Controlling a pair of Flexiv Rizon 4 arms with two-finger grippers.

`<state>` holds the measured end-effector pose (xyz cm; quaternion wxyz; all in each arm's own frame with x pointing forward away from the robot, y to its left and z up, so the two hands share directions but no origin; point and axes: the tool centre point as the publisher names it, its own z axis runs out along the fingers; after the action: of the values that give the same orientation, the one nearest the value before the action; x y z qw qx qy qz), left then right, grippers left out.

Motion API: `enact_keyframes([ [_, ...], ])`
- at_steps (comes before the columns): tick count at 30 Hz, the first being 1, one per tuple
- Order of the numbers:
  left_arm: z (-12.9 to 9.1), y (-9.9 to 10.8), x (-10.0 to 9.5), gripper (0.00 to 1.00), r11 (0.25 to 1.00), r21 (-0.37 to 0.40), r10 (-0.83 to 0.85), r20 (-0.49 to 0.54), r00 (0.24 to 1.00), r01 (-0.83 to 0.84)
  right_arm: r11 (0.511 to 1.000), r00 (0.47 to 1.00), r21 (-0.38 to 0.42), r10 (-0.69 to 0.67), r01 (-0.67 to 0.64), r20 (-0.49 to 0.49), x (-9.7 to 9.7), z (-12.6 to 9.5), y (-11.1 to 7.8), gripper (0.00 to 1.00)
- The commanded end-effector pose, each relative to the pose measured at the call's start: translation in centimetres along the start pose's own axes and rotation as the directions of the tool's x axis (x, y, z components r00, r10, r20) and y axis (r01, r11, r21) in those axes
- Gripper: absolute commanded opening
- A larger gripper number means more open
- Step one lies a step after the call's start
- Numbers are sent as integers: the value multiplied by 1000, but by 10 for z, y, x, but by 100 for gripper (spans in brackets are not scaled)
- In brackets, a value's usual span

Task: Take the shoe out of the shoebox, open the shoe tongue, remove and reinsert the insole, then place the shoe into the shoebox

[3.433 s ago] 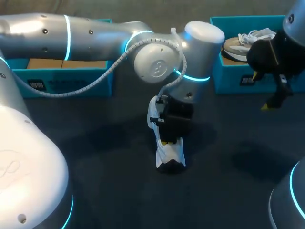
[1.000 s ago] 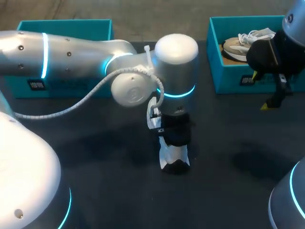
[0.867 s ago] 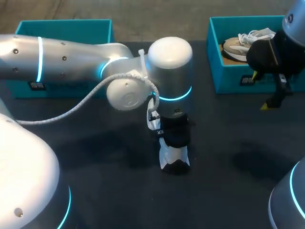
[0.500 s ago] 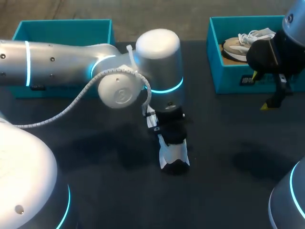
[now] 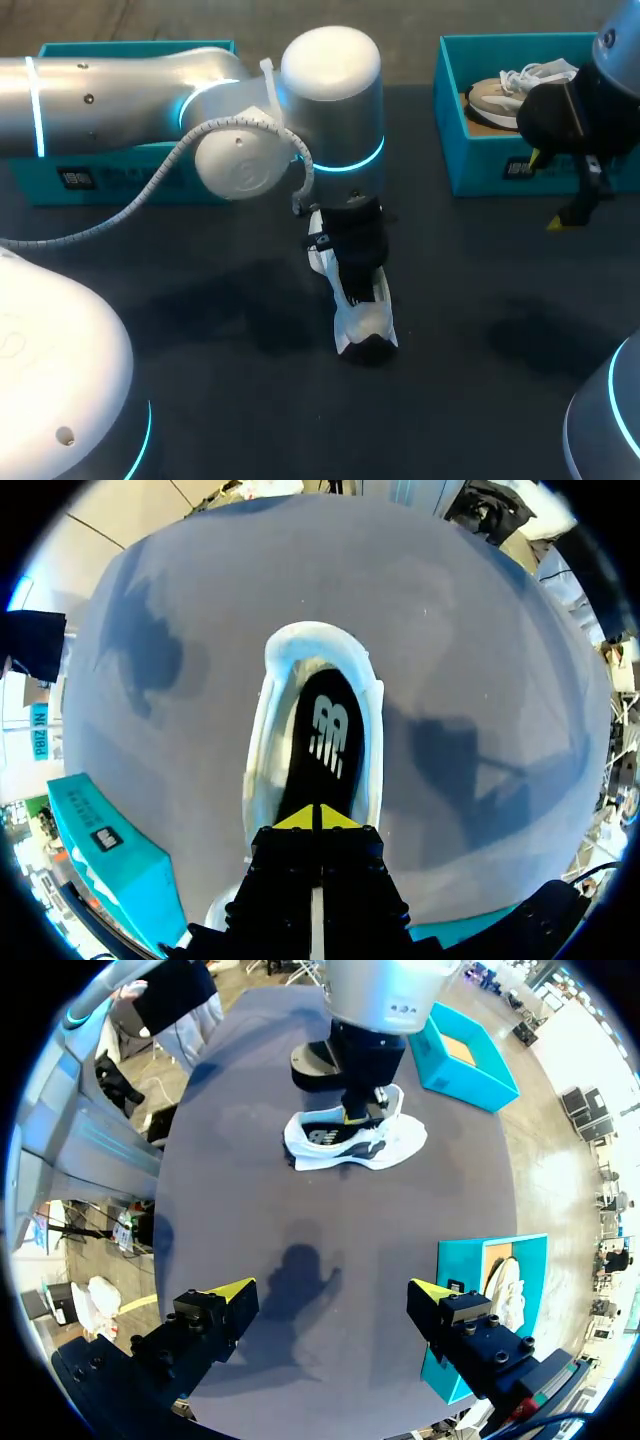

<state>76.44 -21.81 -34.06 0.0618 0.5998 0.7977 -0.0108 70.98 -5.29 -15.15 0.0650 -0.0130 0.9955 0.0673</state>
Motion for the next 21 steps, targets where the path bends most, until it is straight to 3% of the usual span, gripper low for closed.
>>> enact_keyframes([
  [1,-13,0,2,0,999,-36,-5,1,1000,6,1000,1000,3,1,-1,-3,-1,1,1,100],
  [3,-14,2,2,0,999,-49,-2,-4,1000,1,1000,1000,3,1,-1,-3,-1,1,1,100],
  [4,-14,2,2,5,999,-43,-1,-5,1000,0,1000,1000,3,1,-1,-3,-1,1,1,100],
  [6,-11,3,2,39,999,-41,6,-20,1000,-7,1000,1000,3,1,-1,-3,-1,1,1,100],
  [11,-3,3,0,60,999,-37,11,-37,999,-12,1000,1000,3,1,-1,-3,-1,1,1,100],
  [15,1,2,-4,70,1000,-30,7,-42,999,-8,1000,1000,3,1,-1,-3,-1,1,1,100],
  [17,2,1,-5,86,1000,-26,2,-47,999,-3,1000,1000,3,1,-1,-3,-1,1,1,100],
  [18,3,1,-5,100,1000,-25,1,-48,999,-3,1000,1000,3,1,-1,-3,-1,1,1,100],
  [21,3,1,-5,100,1000,-22,-4,-54,999,3,1000,1000,3,1,-1,-3,-1,1,1,100],
])
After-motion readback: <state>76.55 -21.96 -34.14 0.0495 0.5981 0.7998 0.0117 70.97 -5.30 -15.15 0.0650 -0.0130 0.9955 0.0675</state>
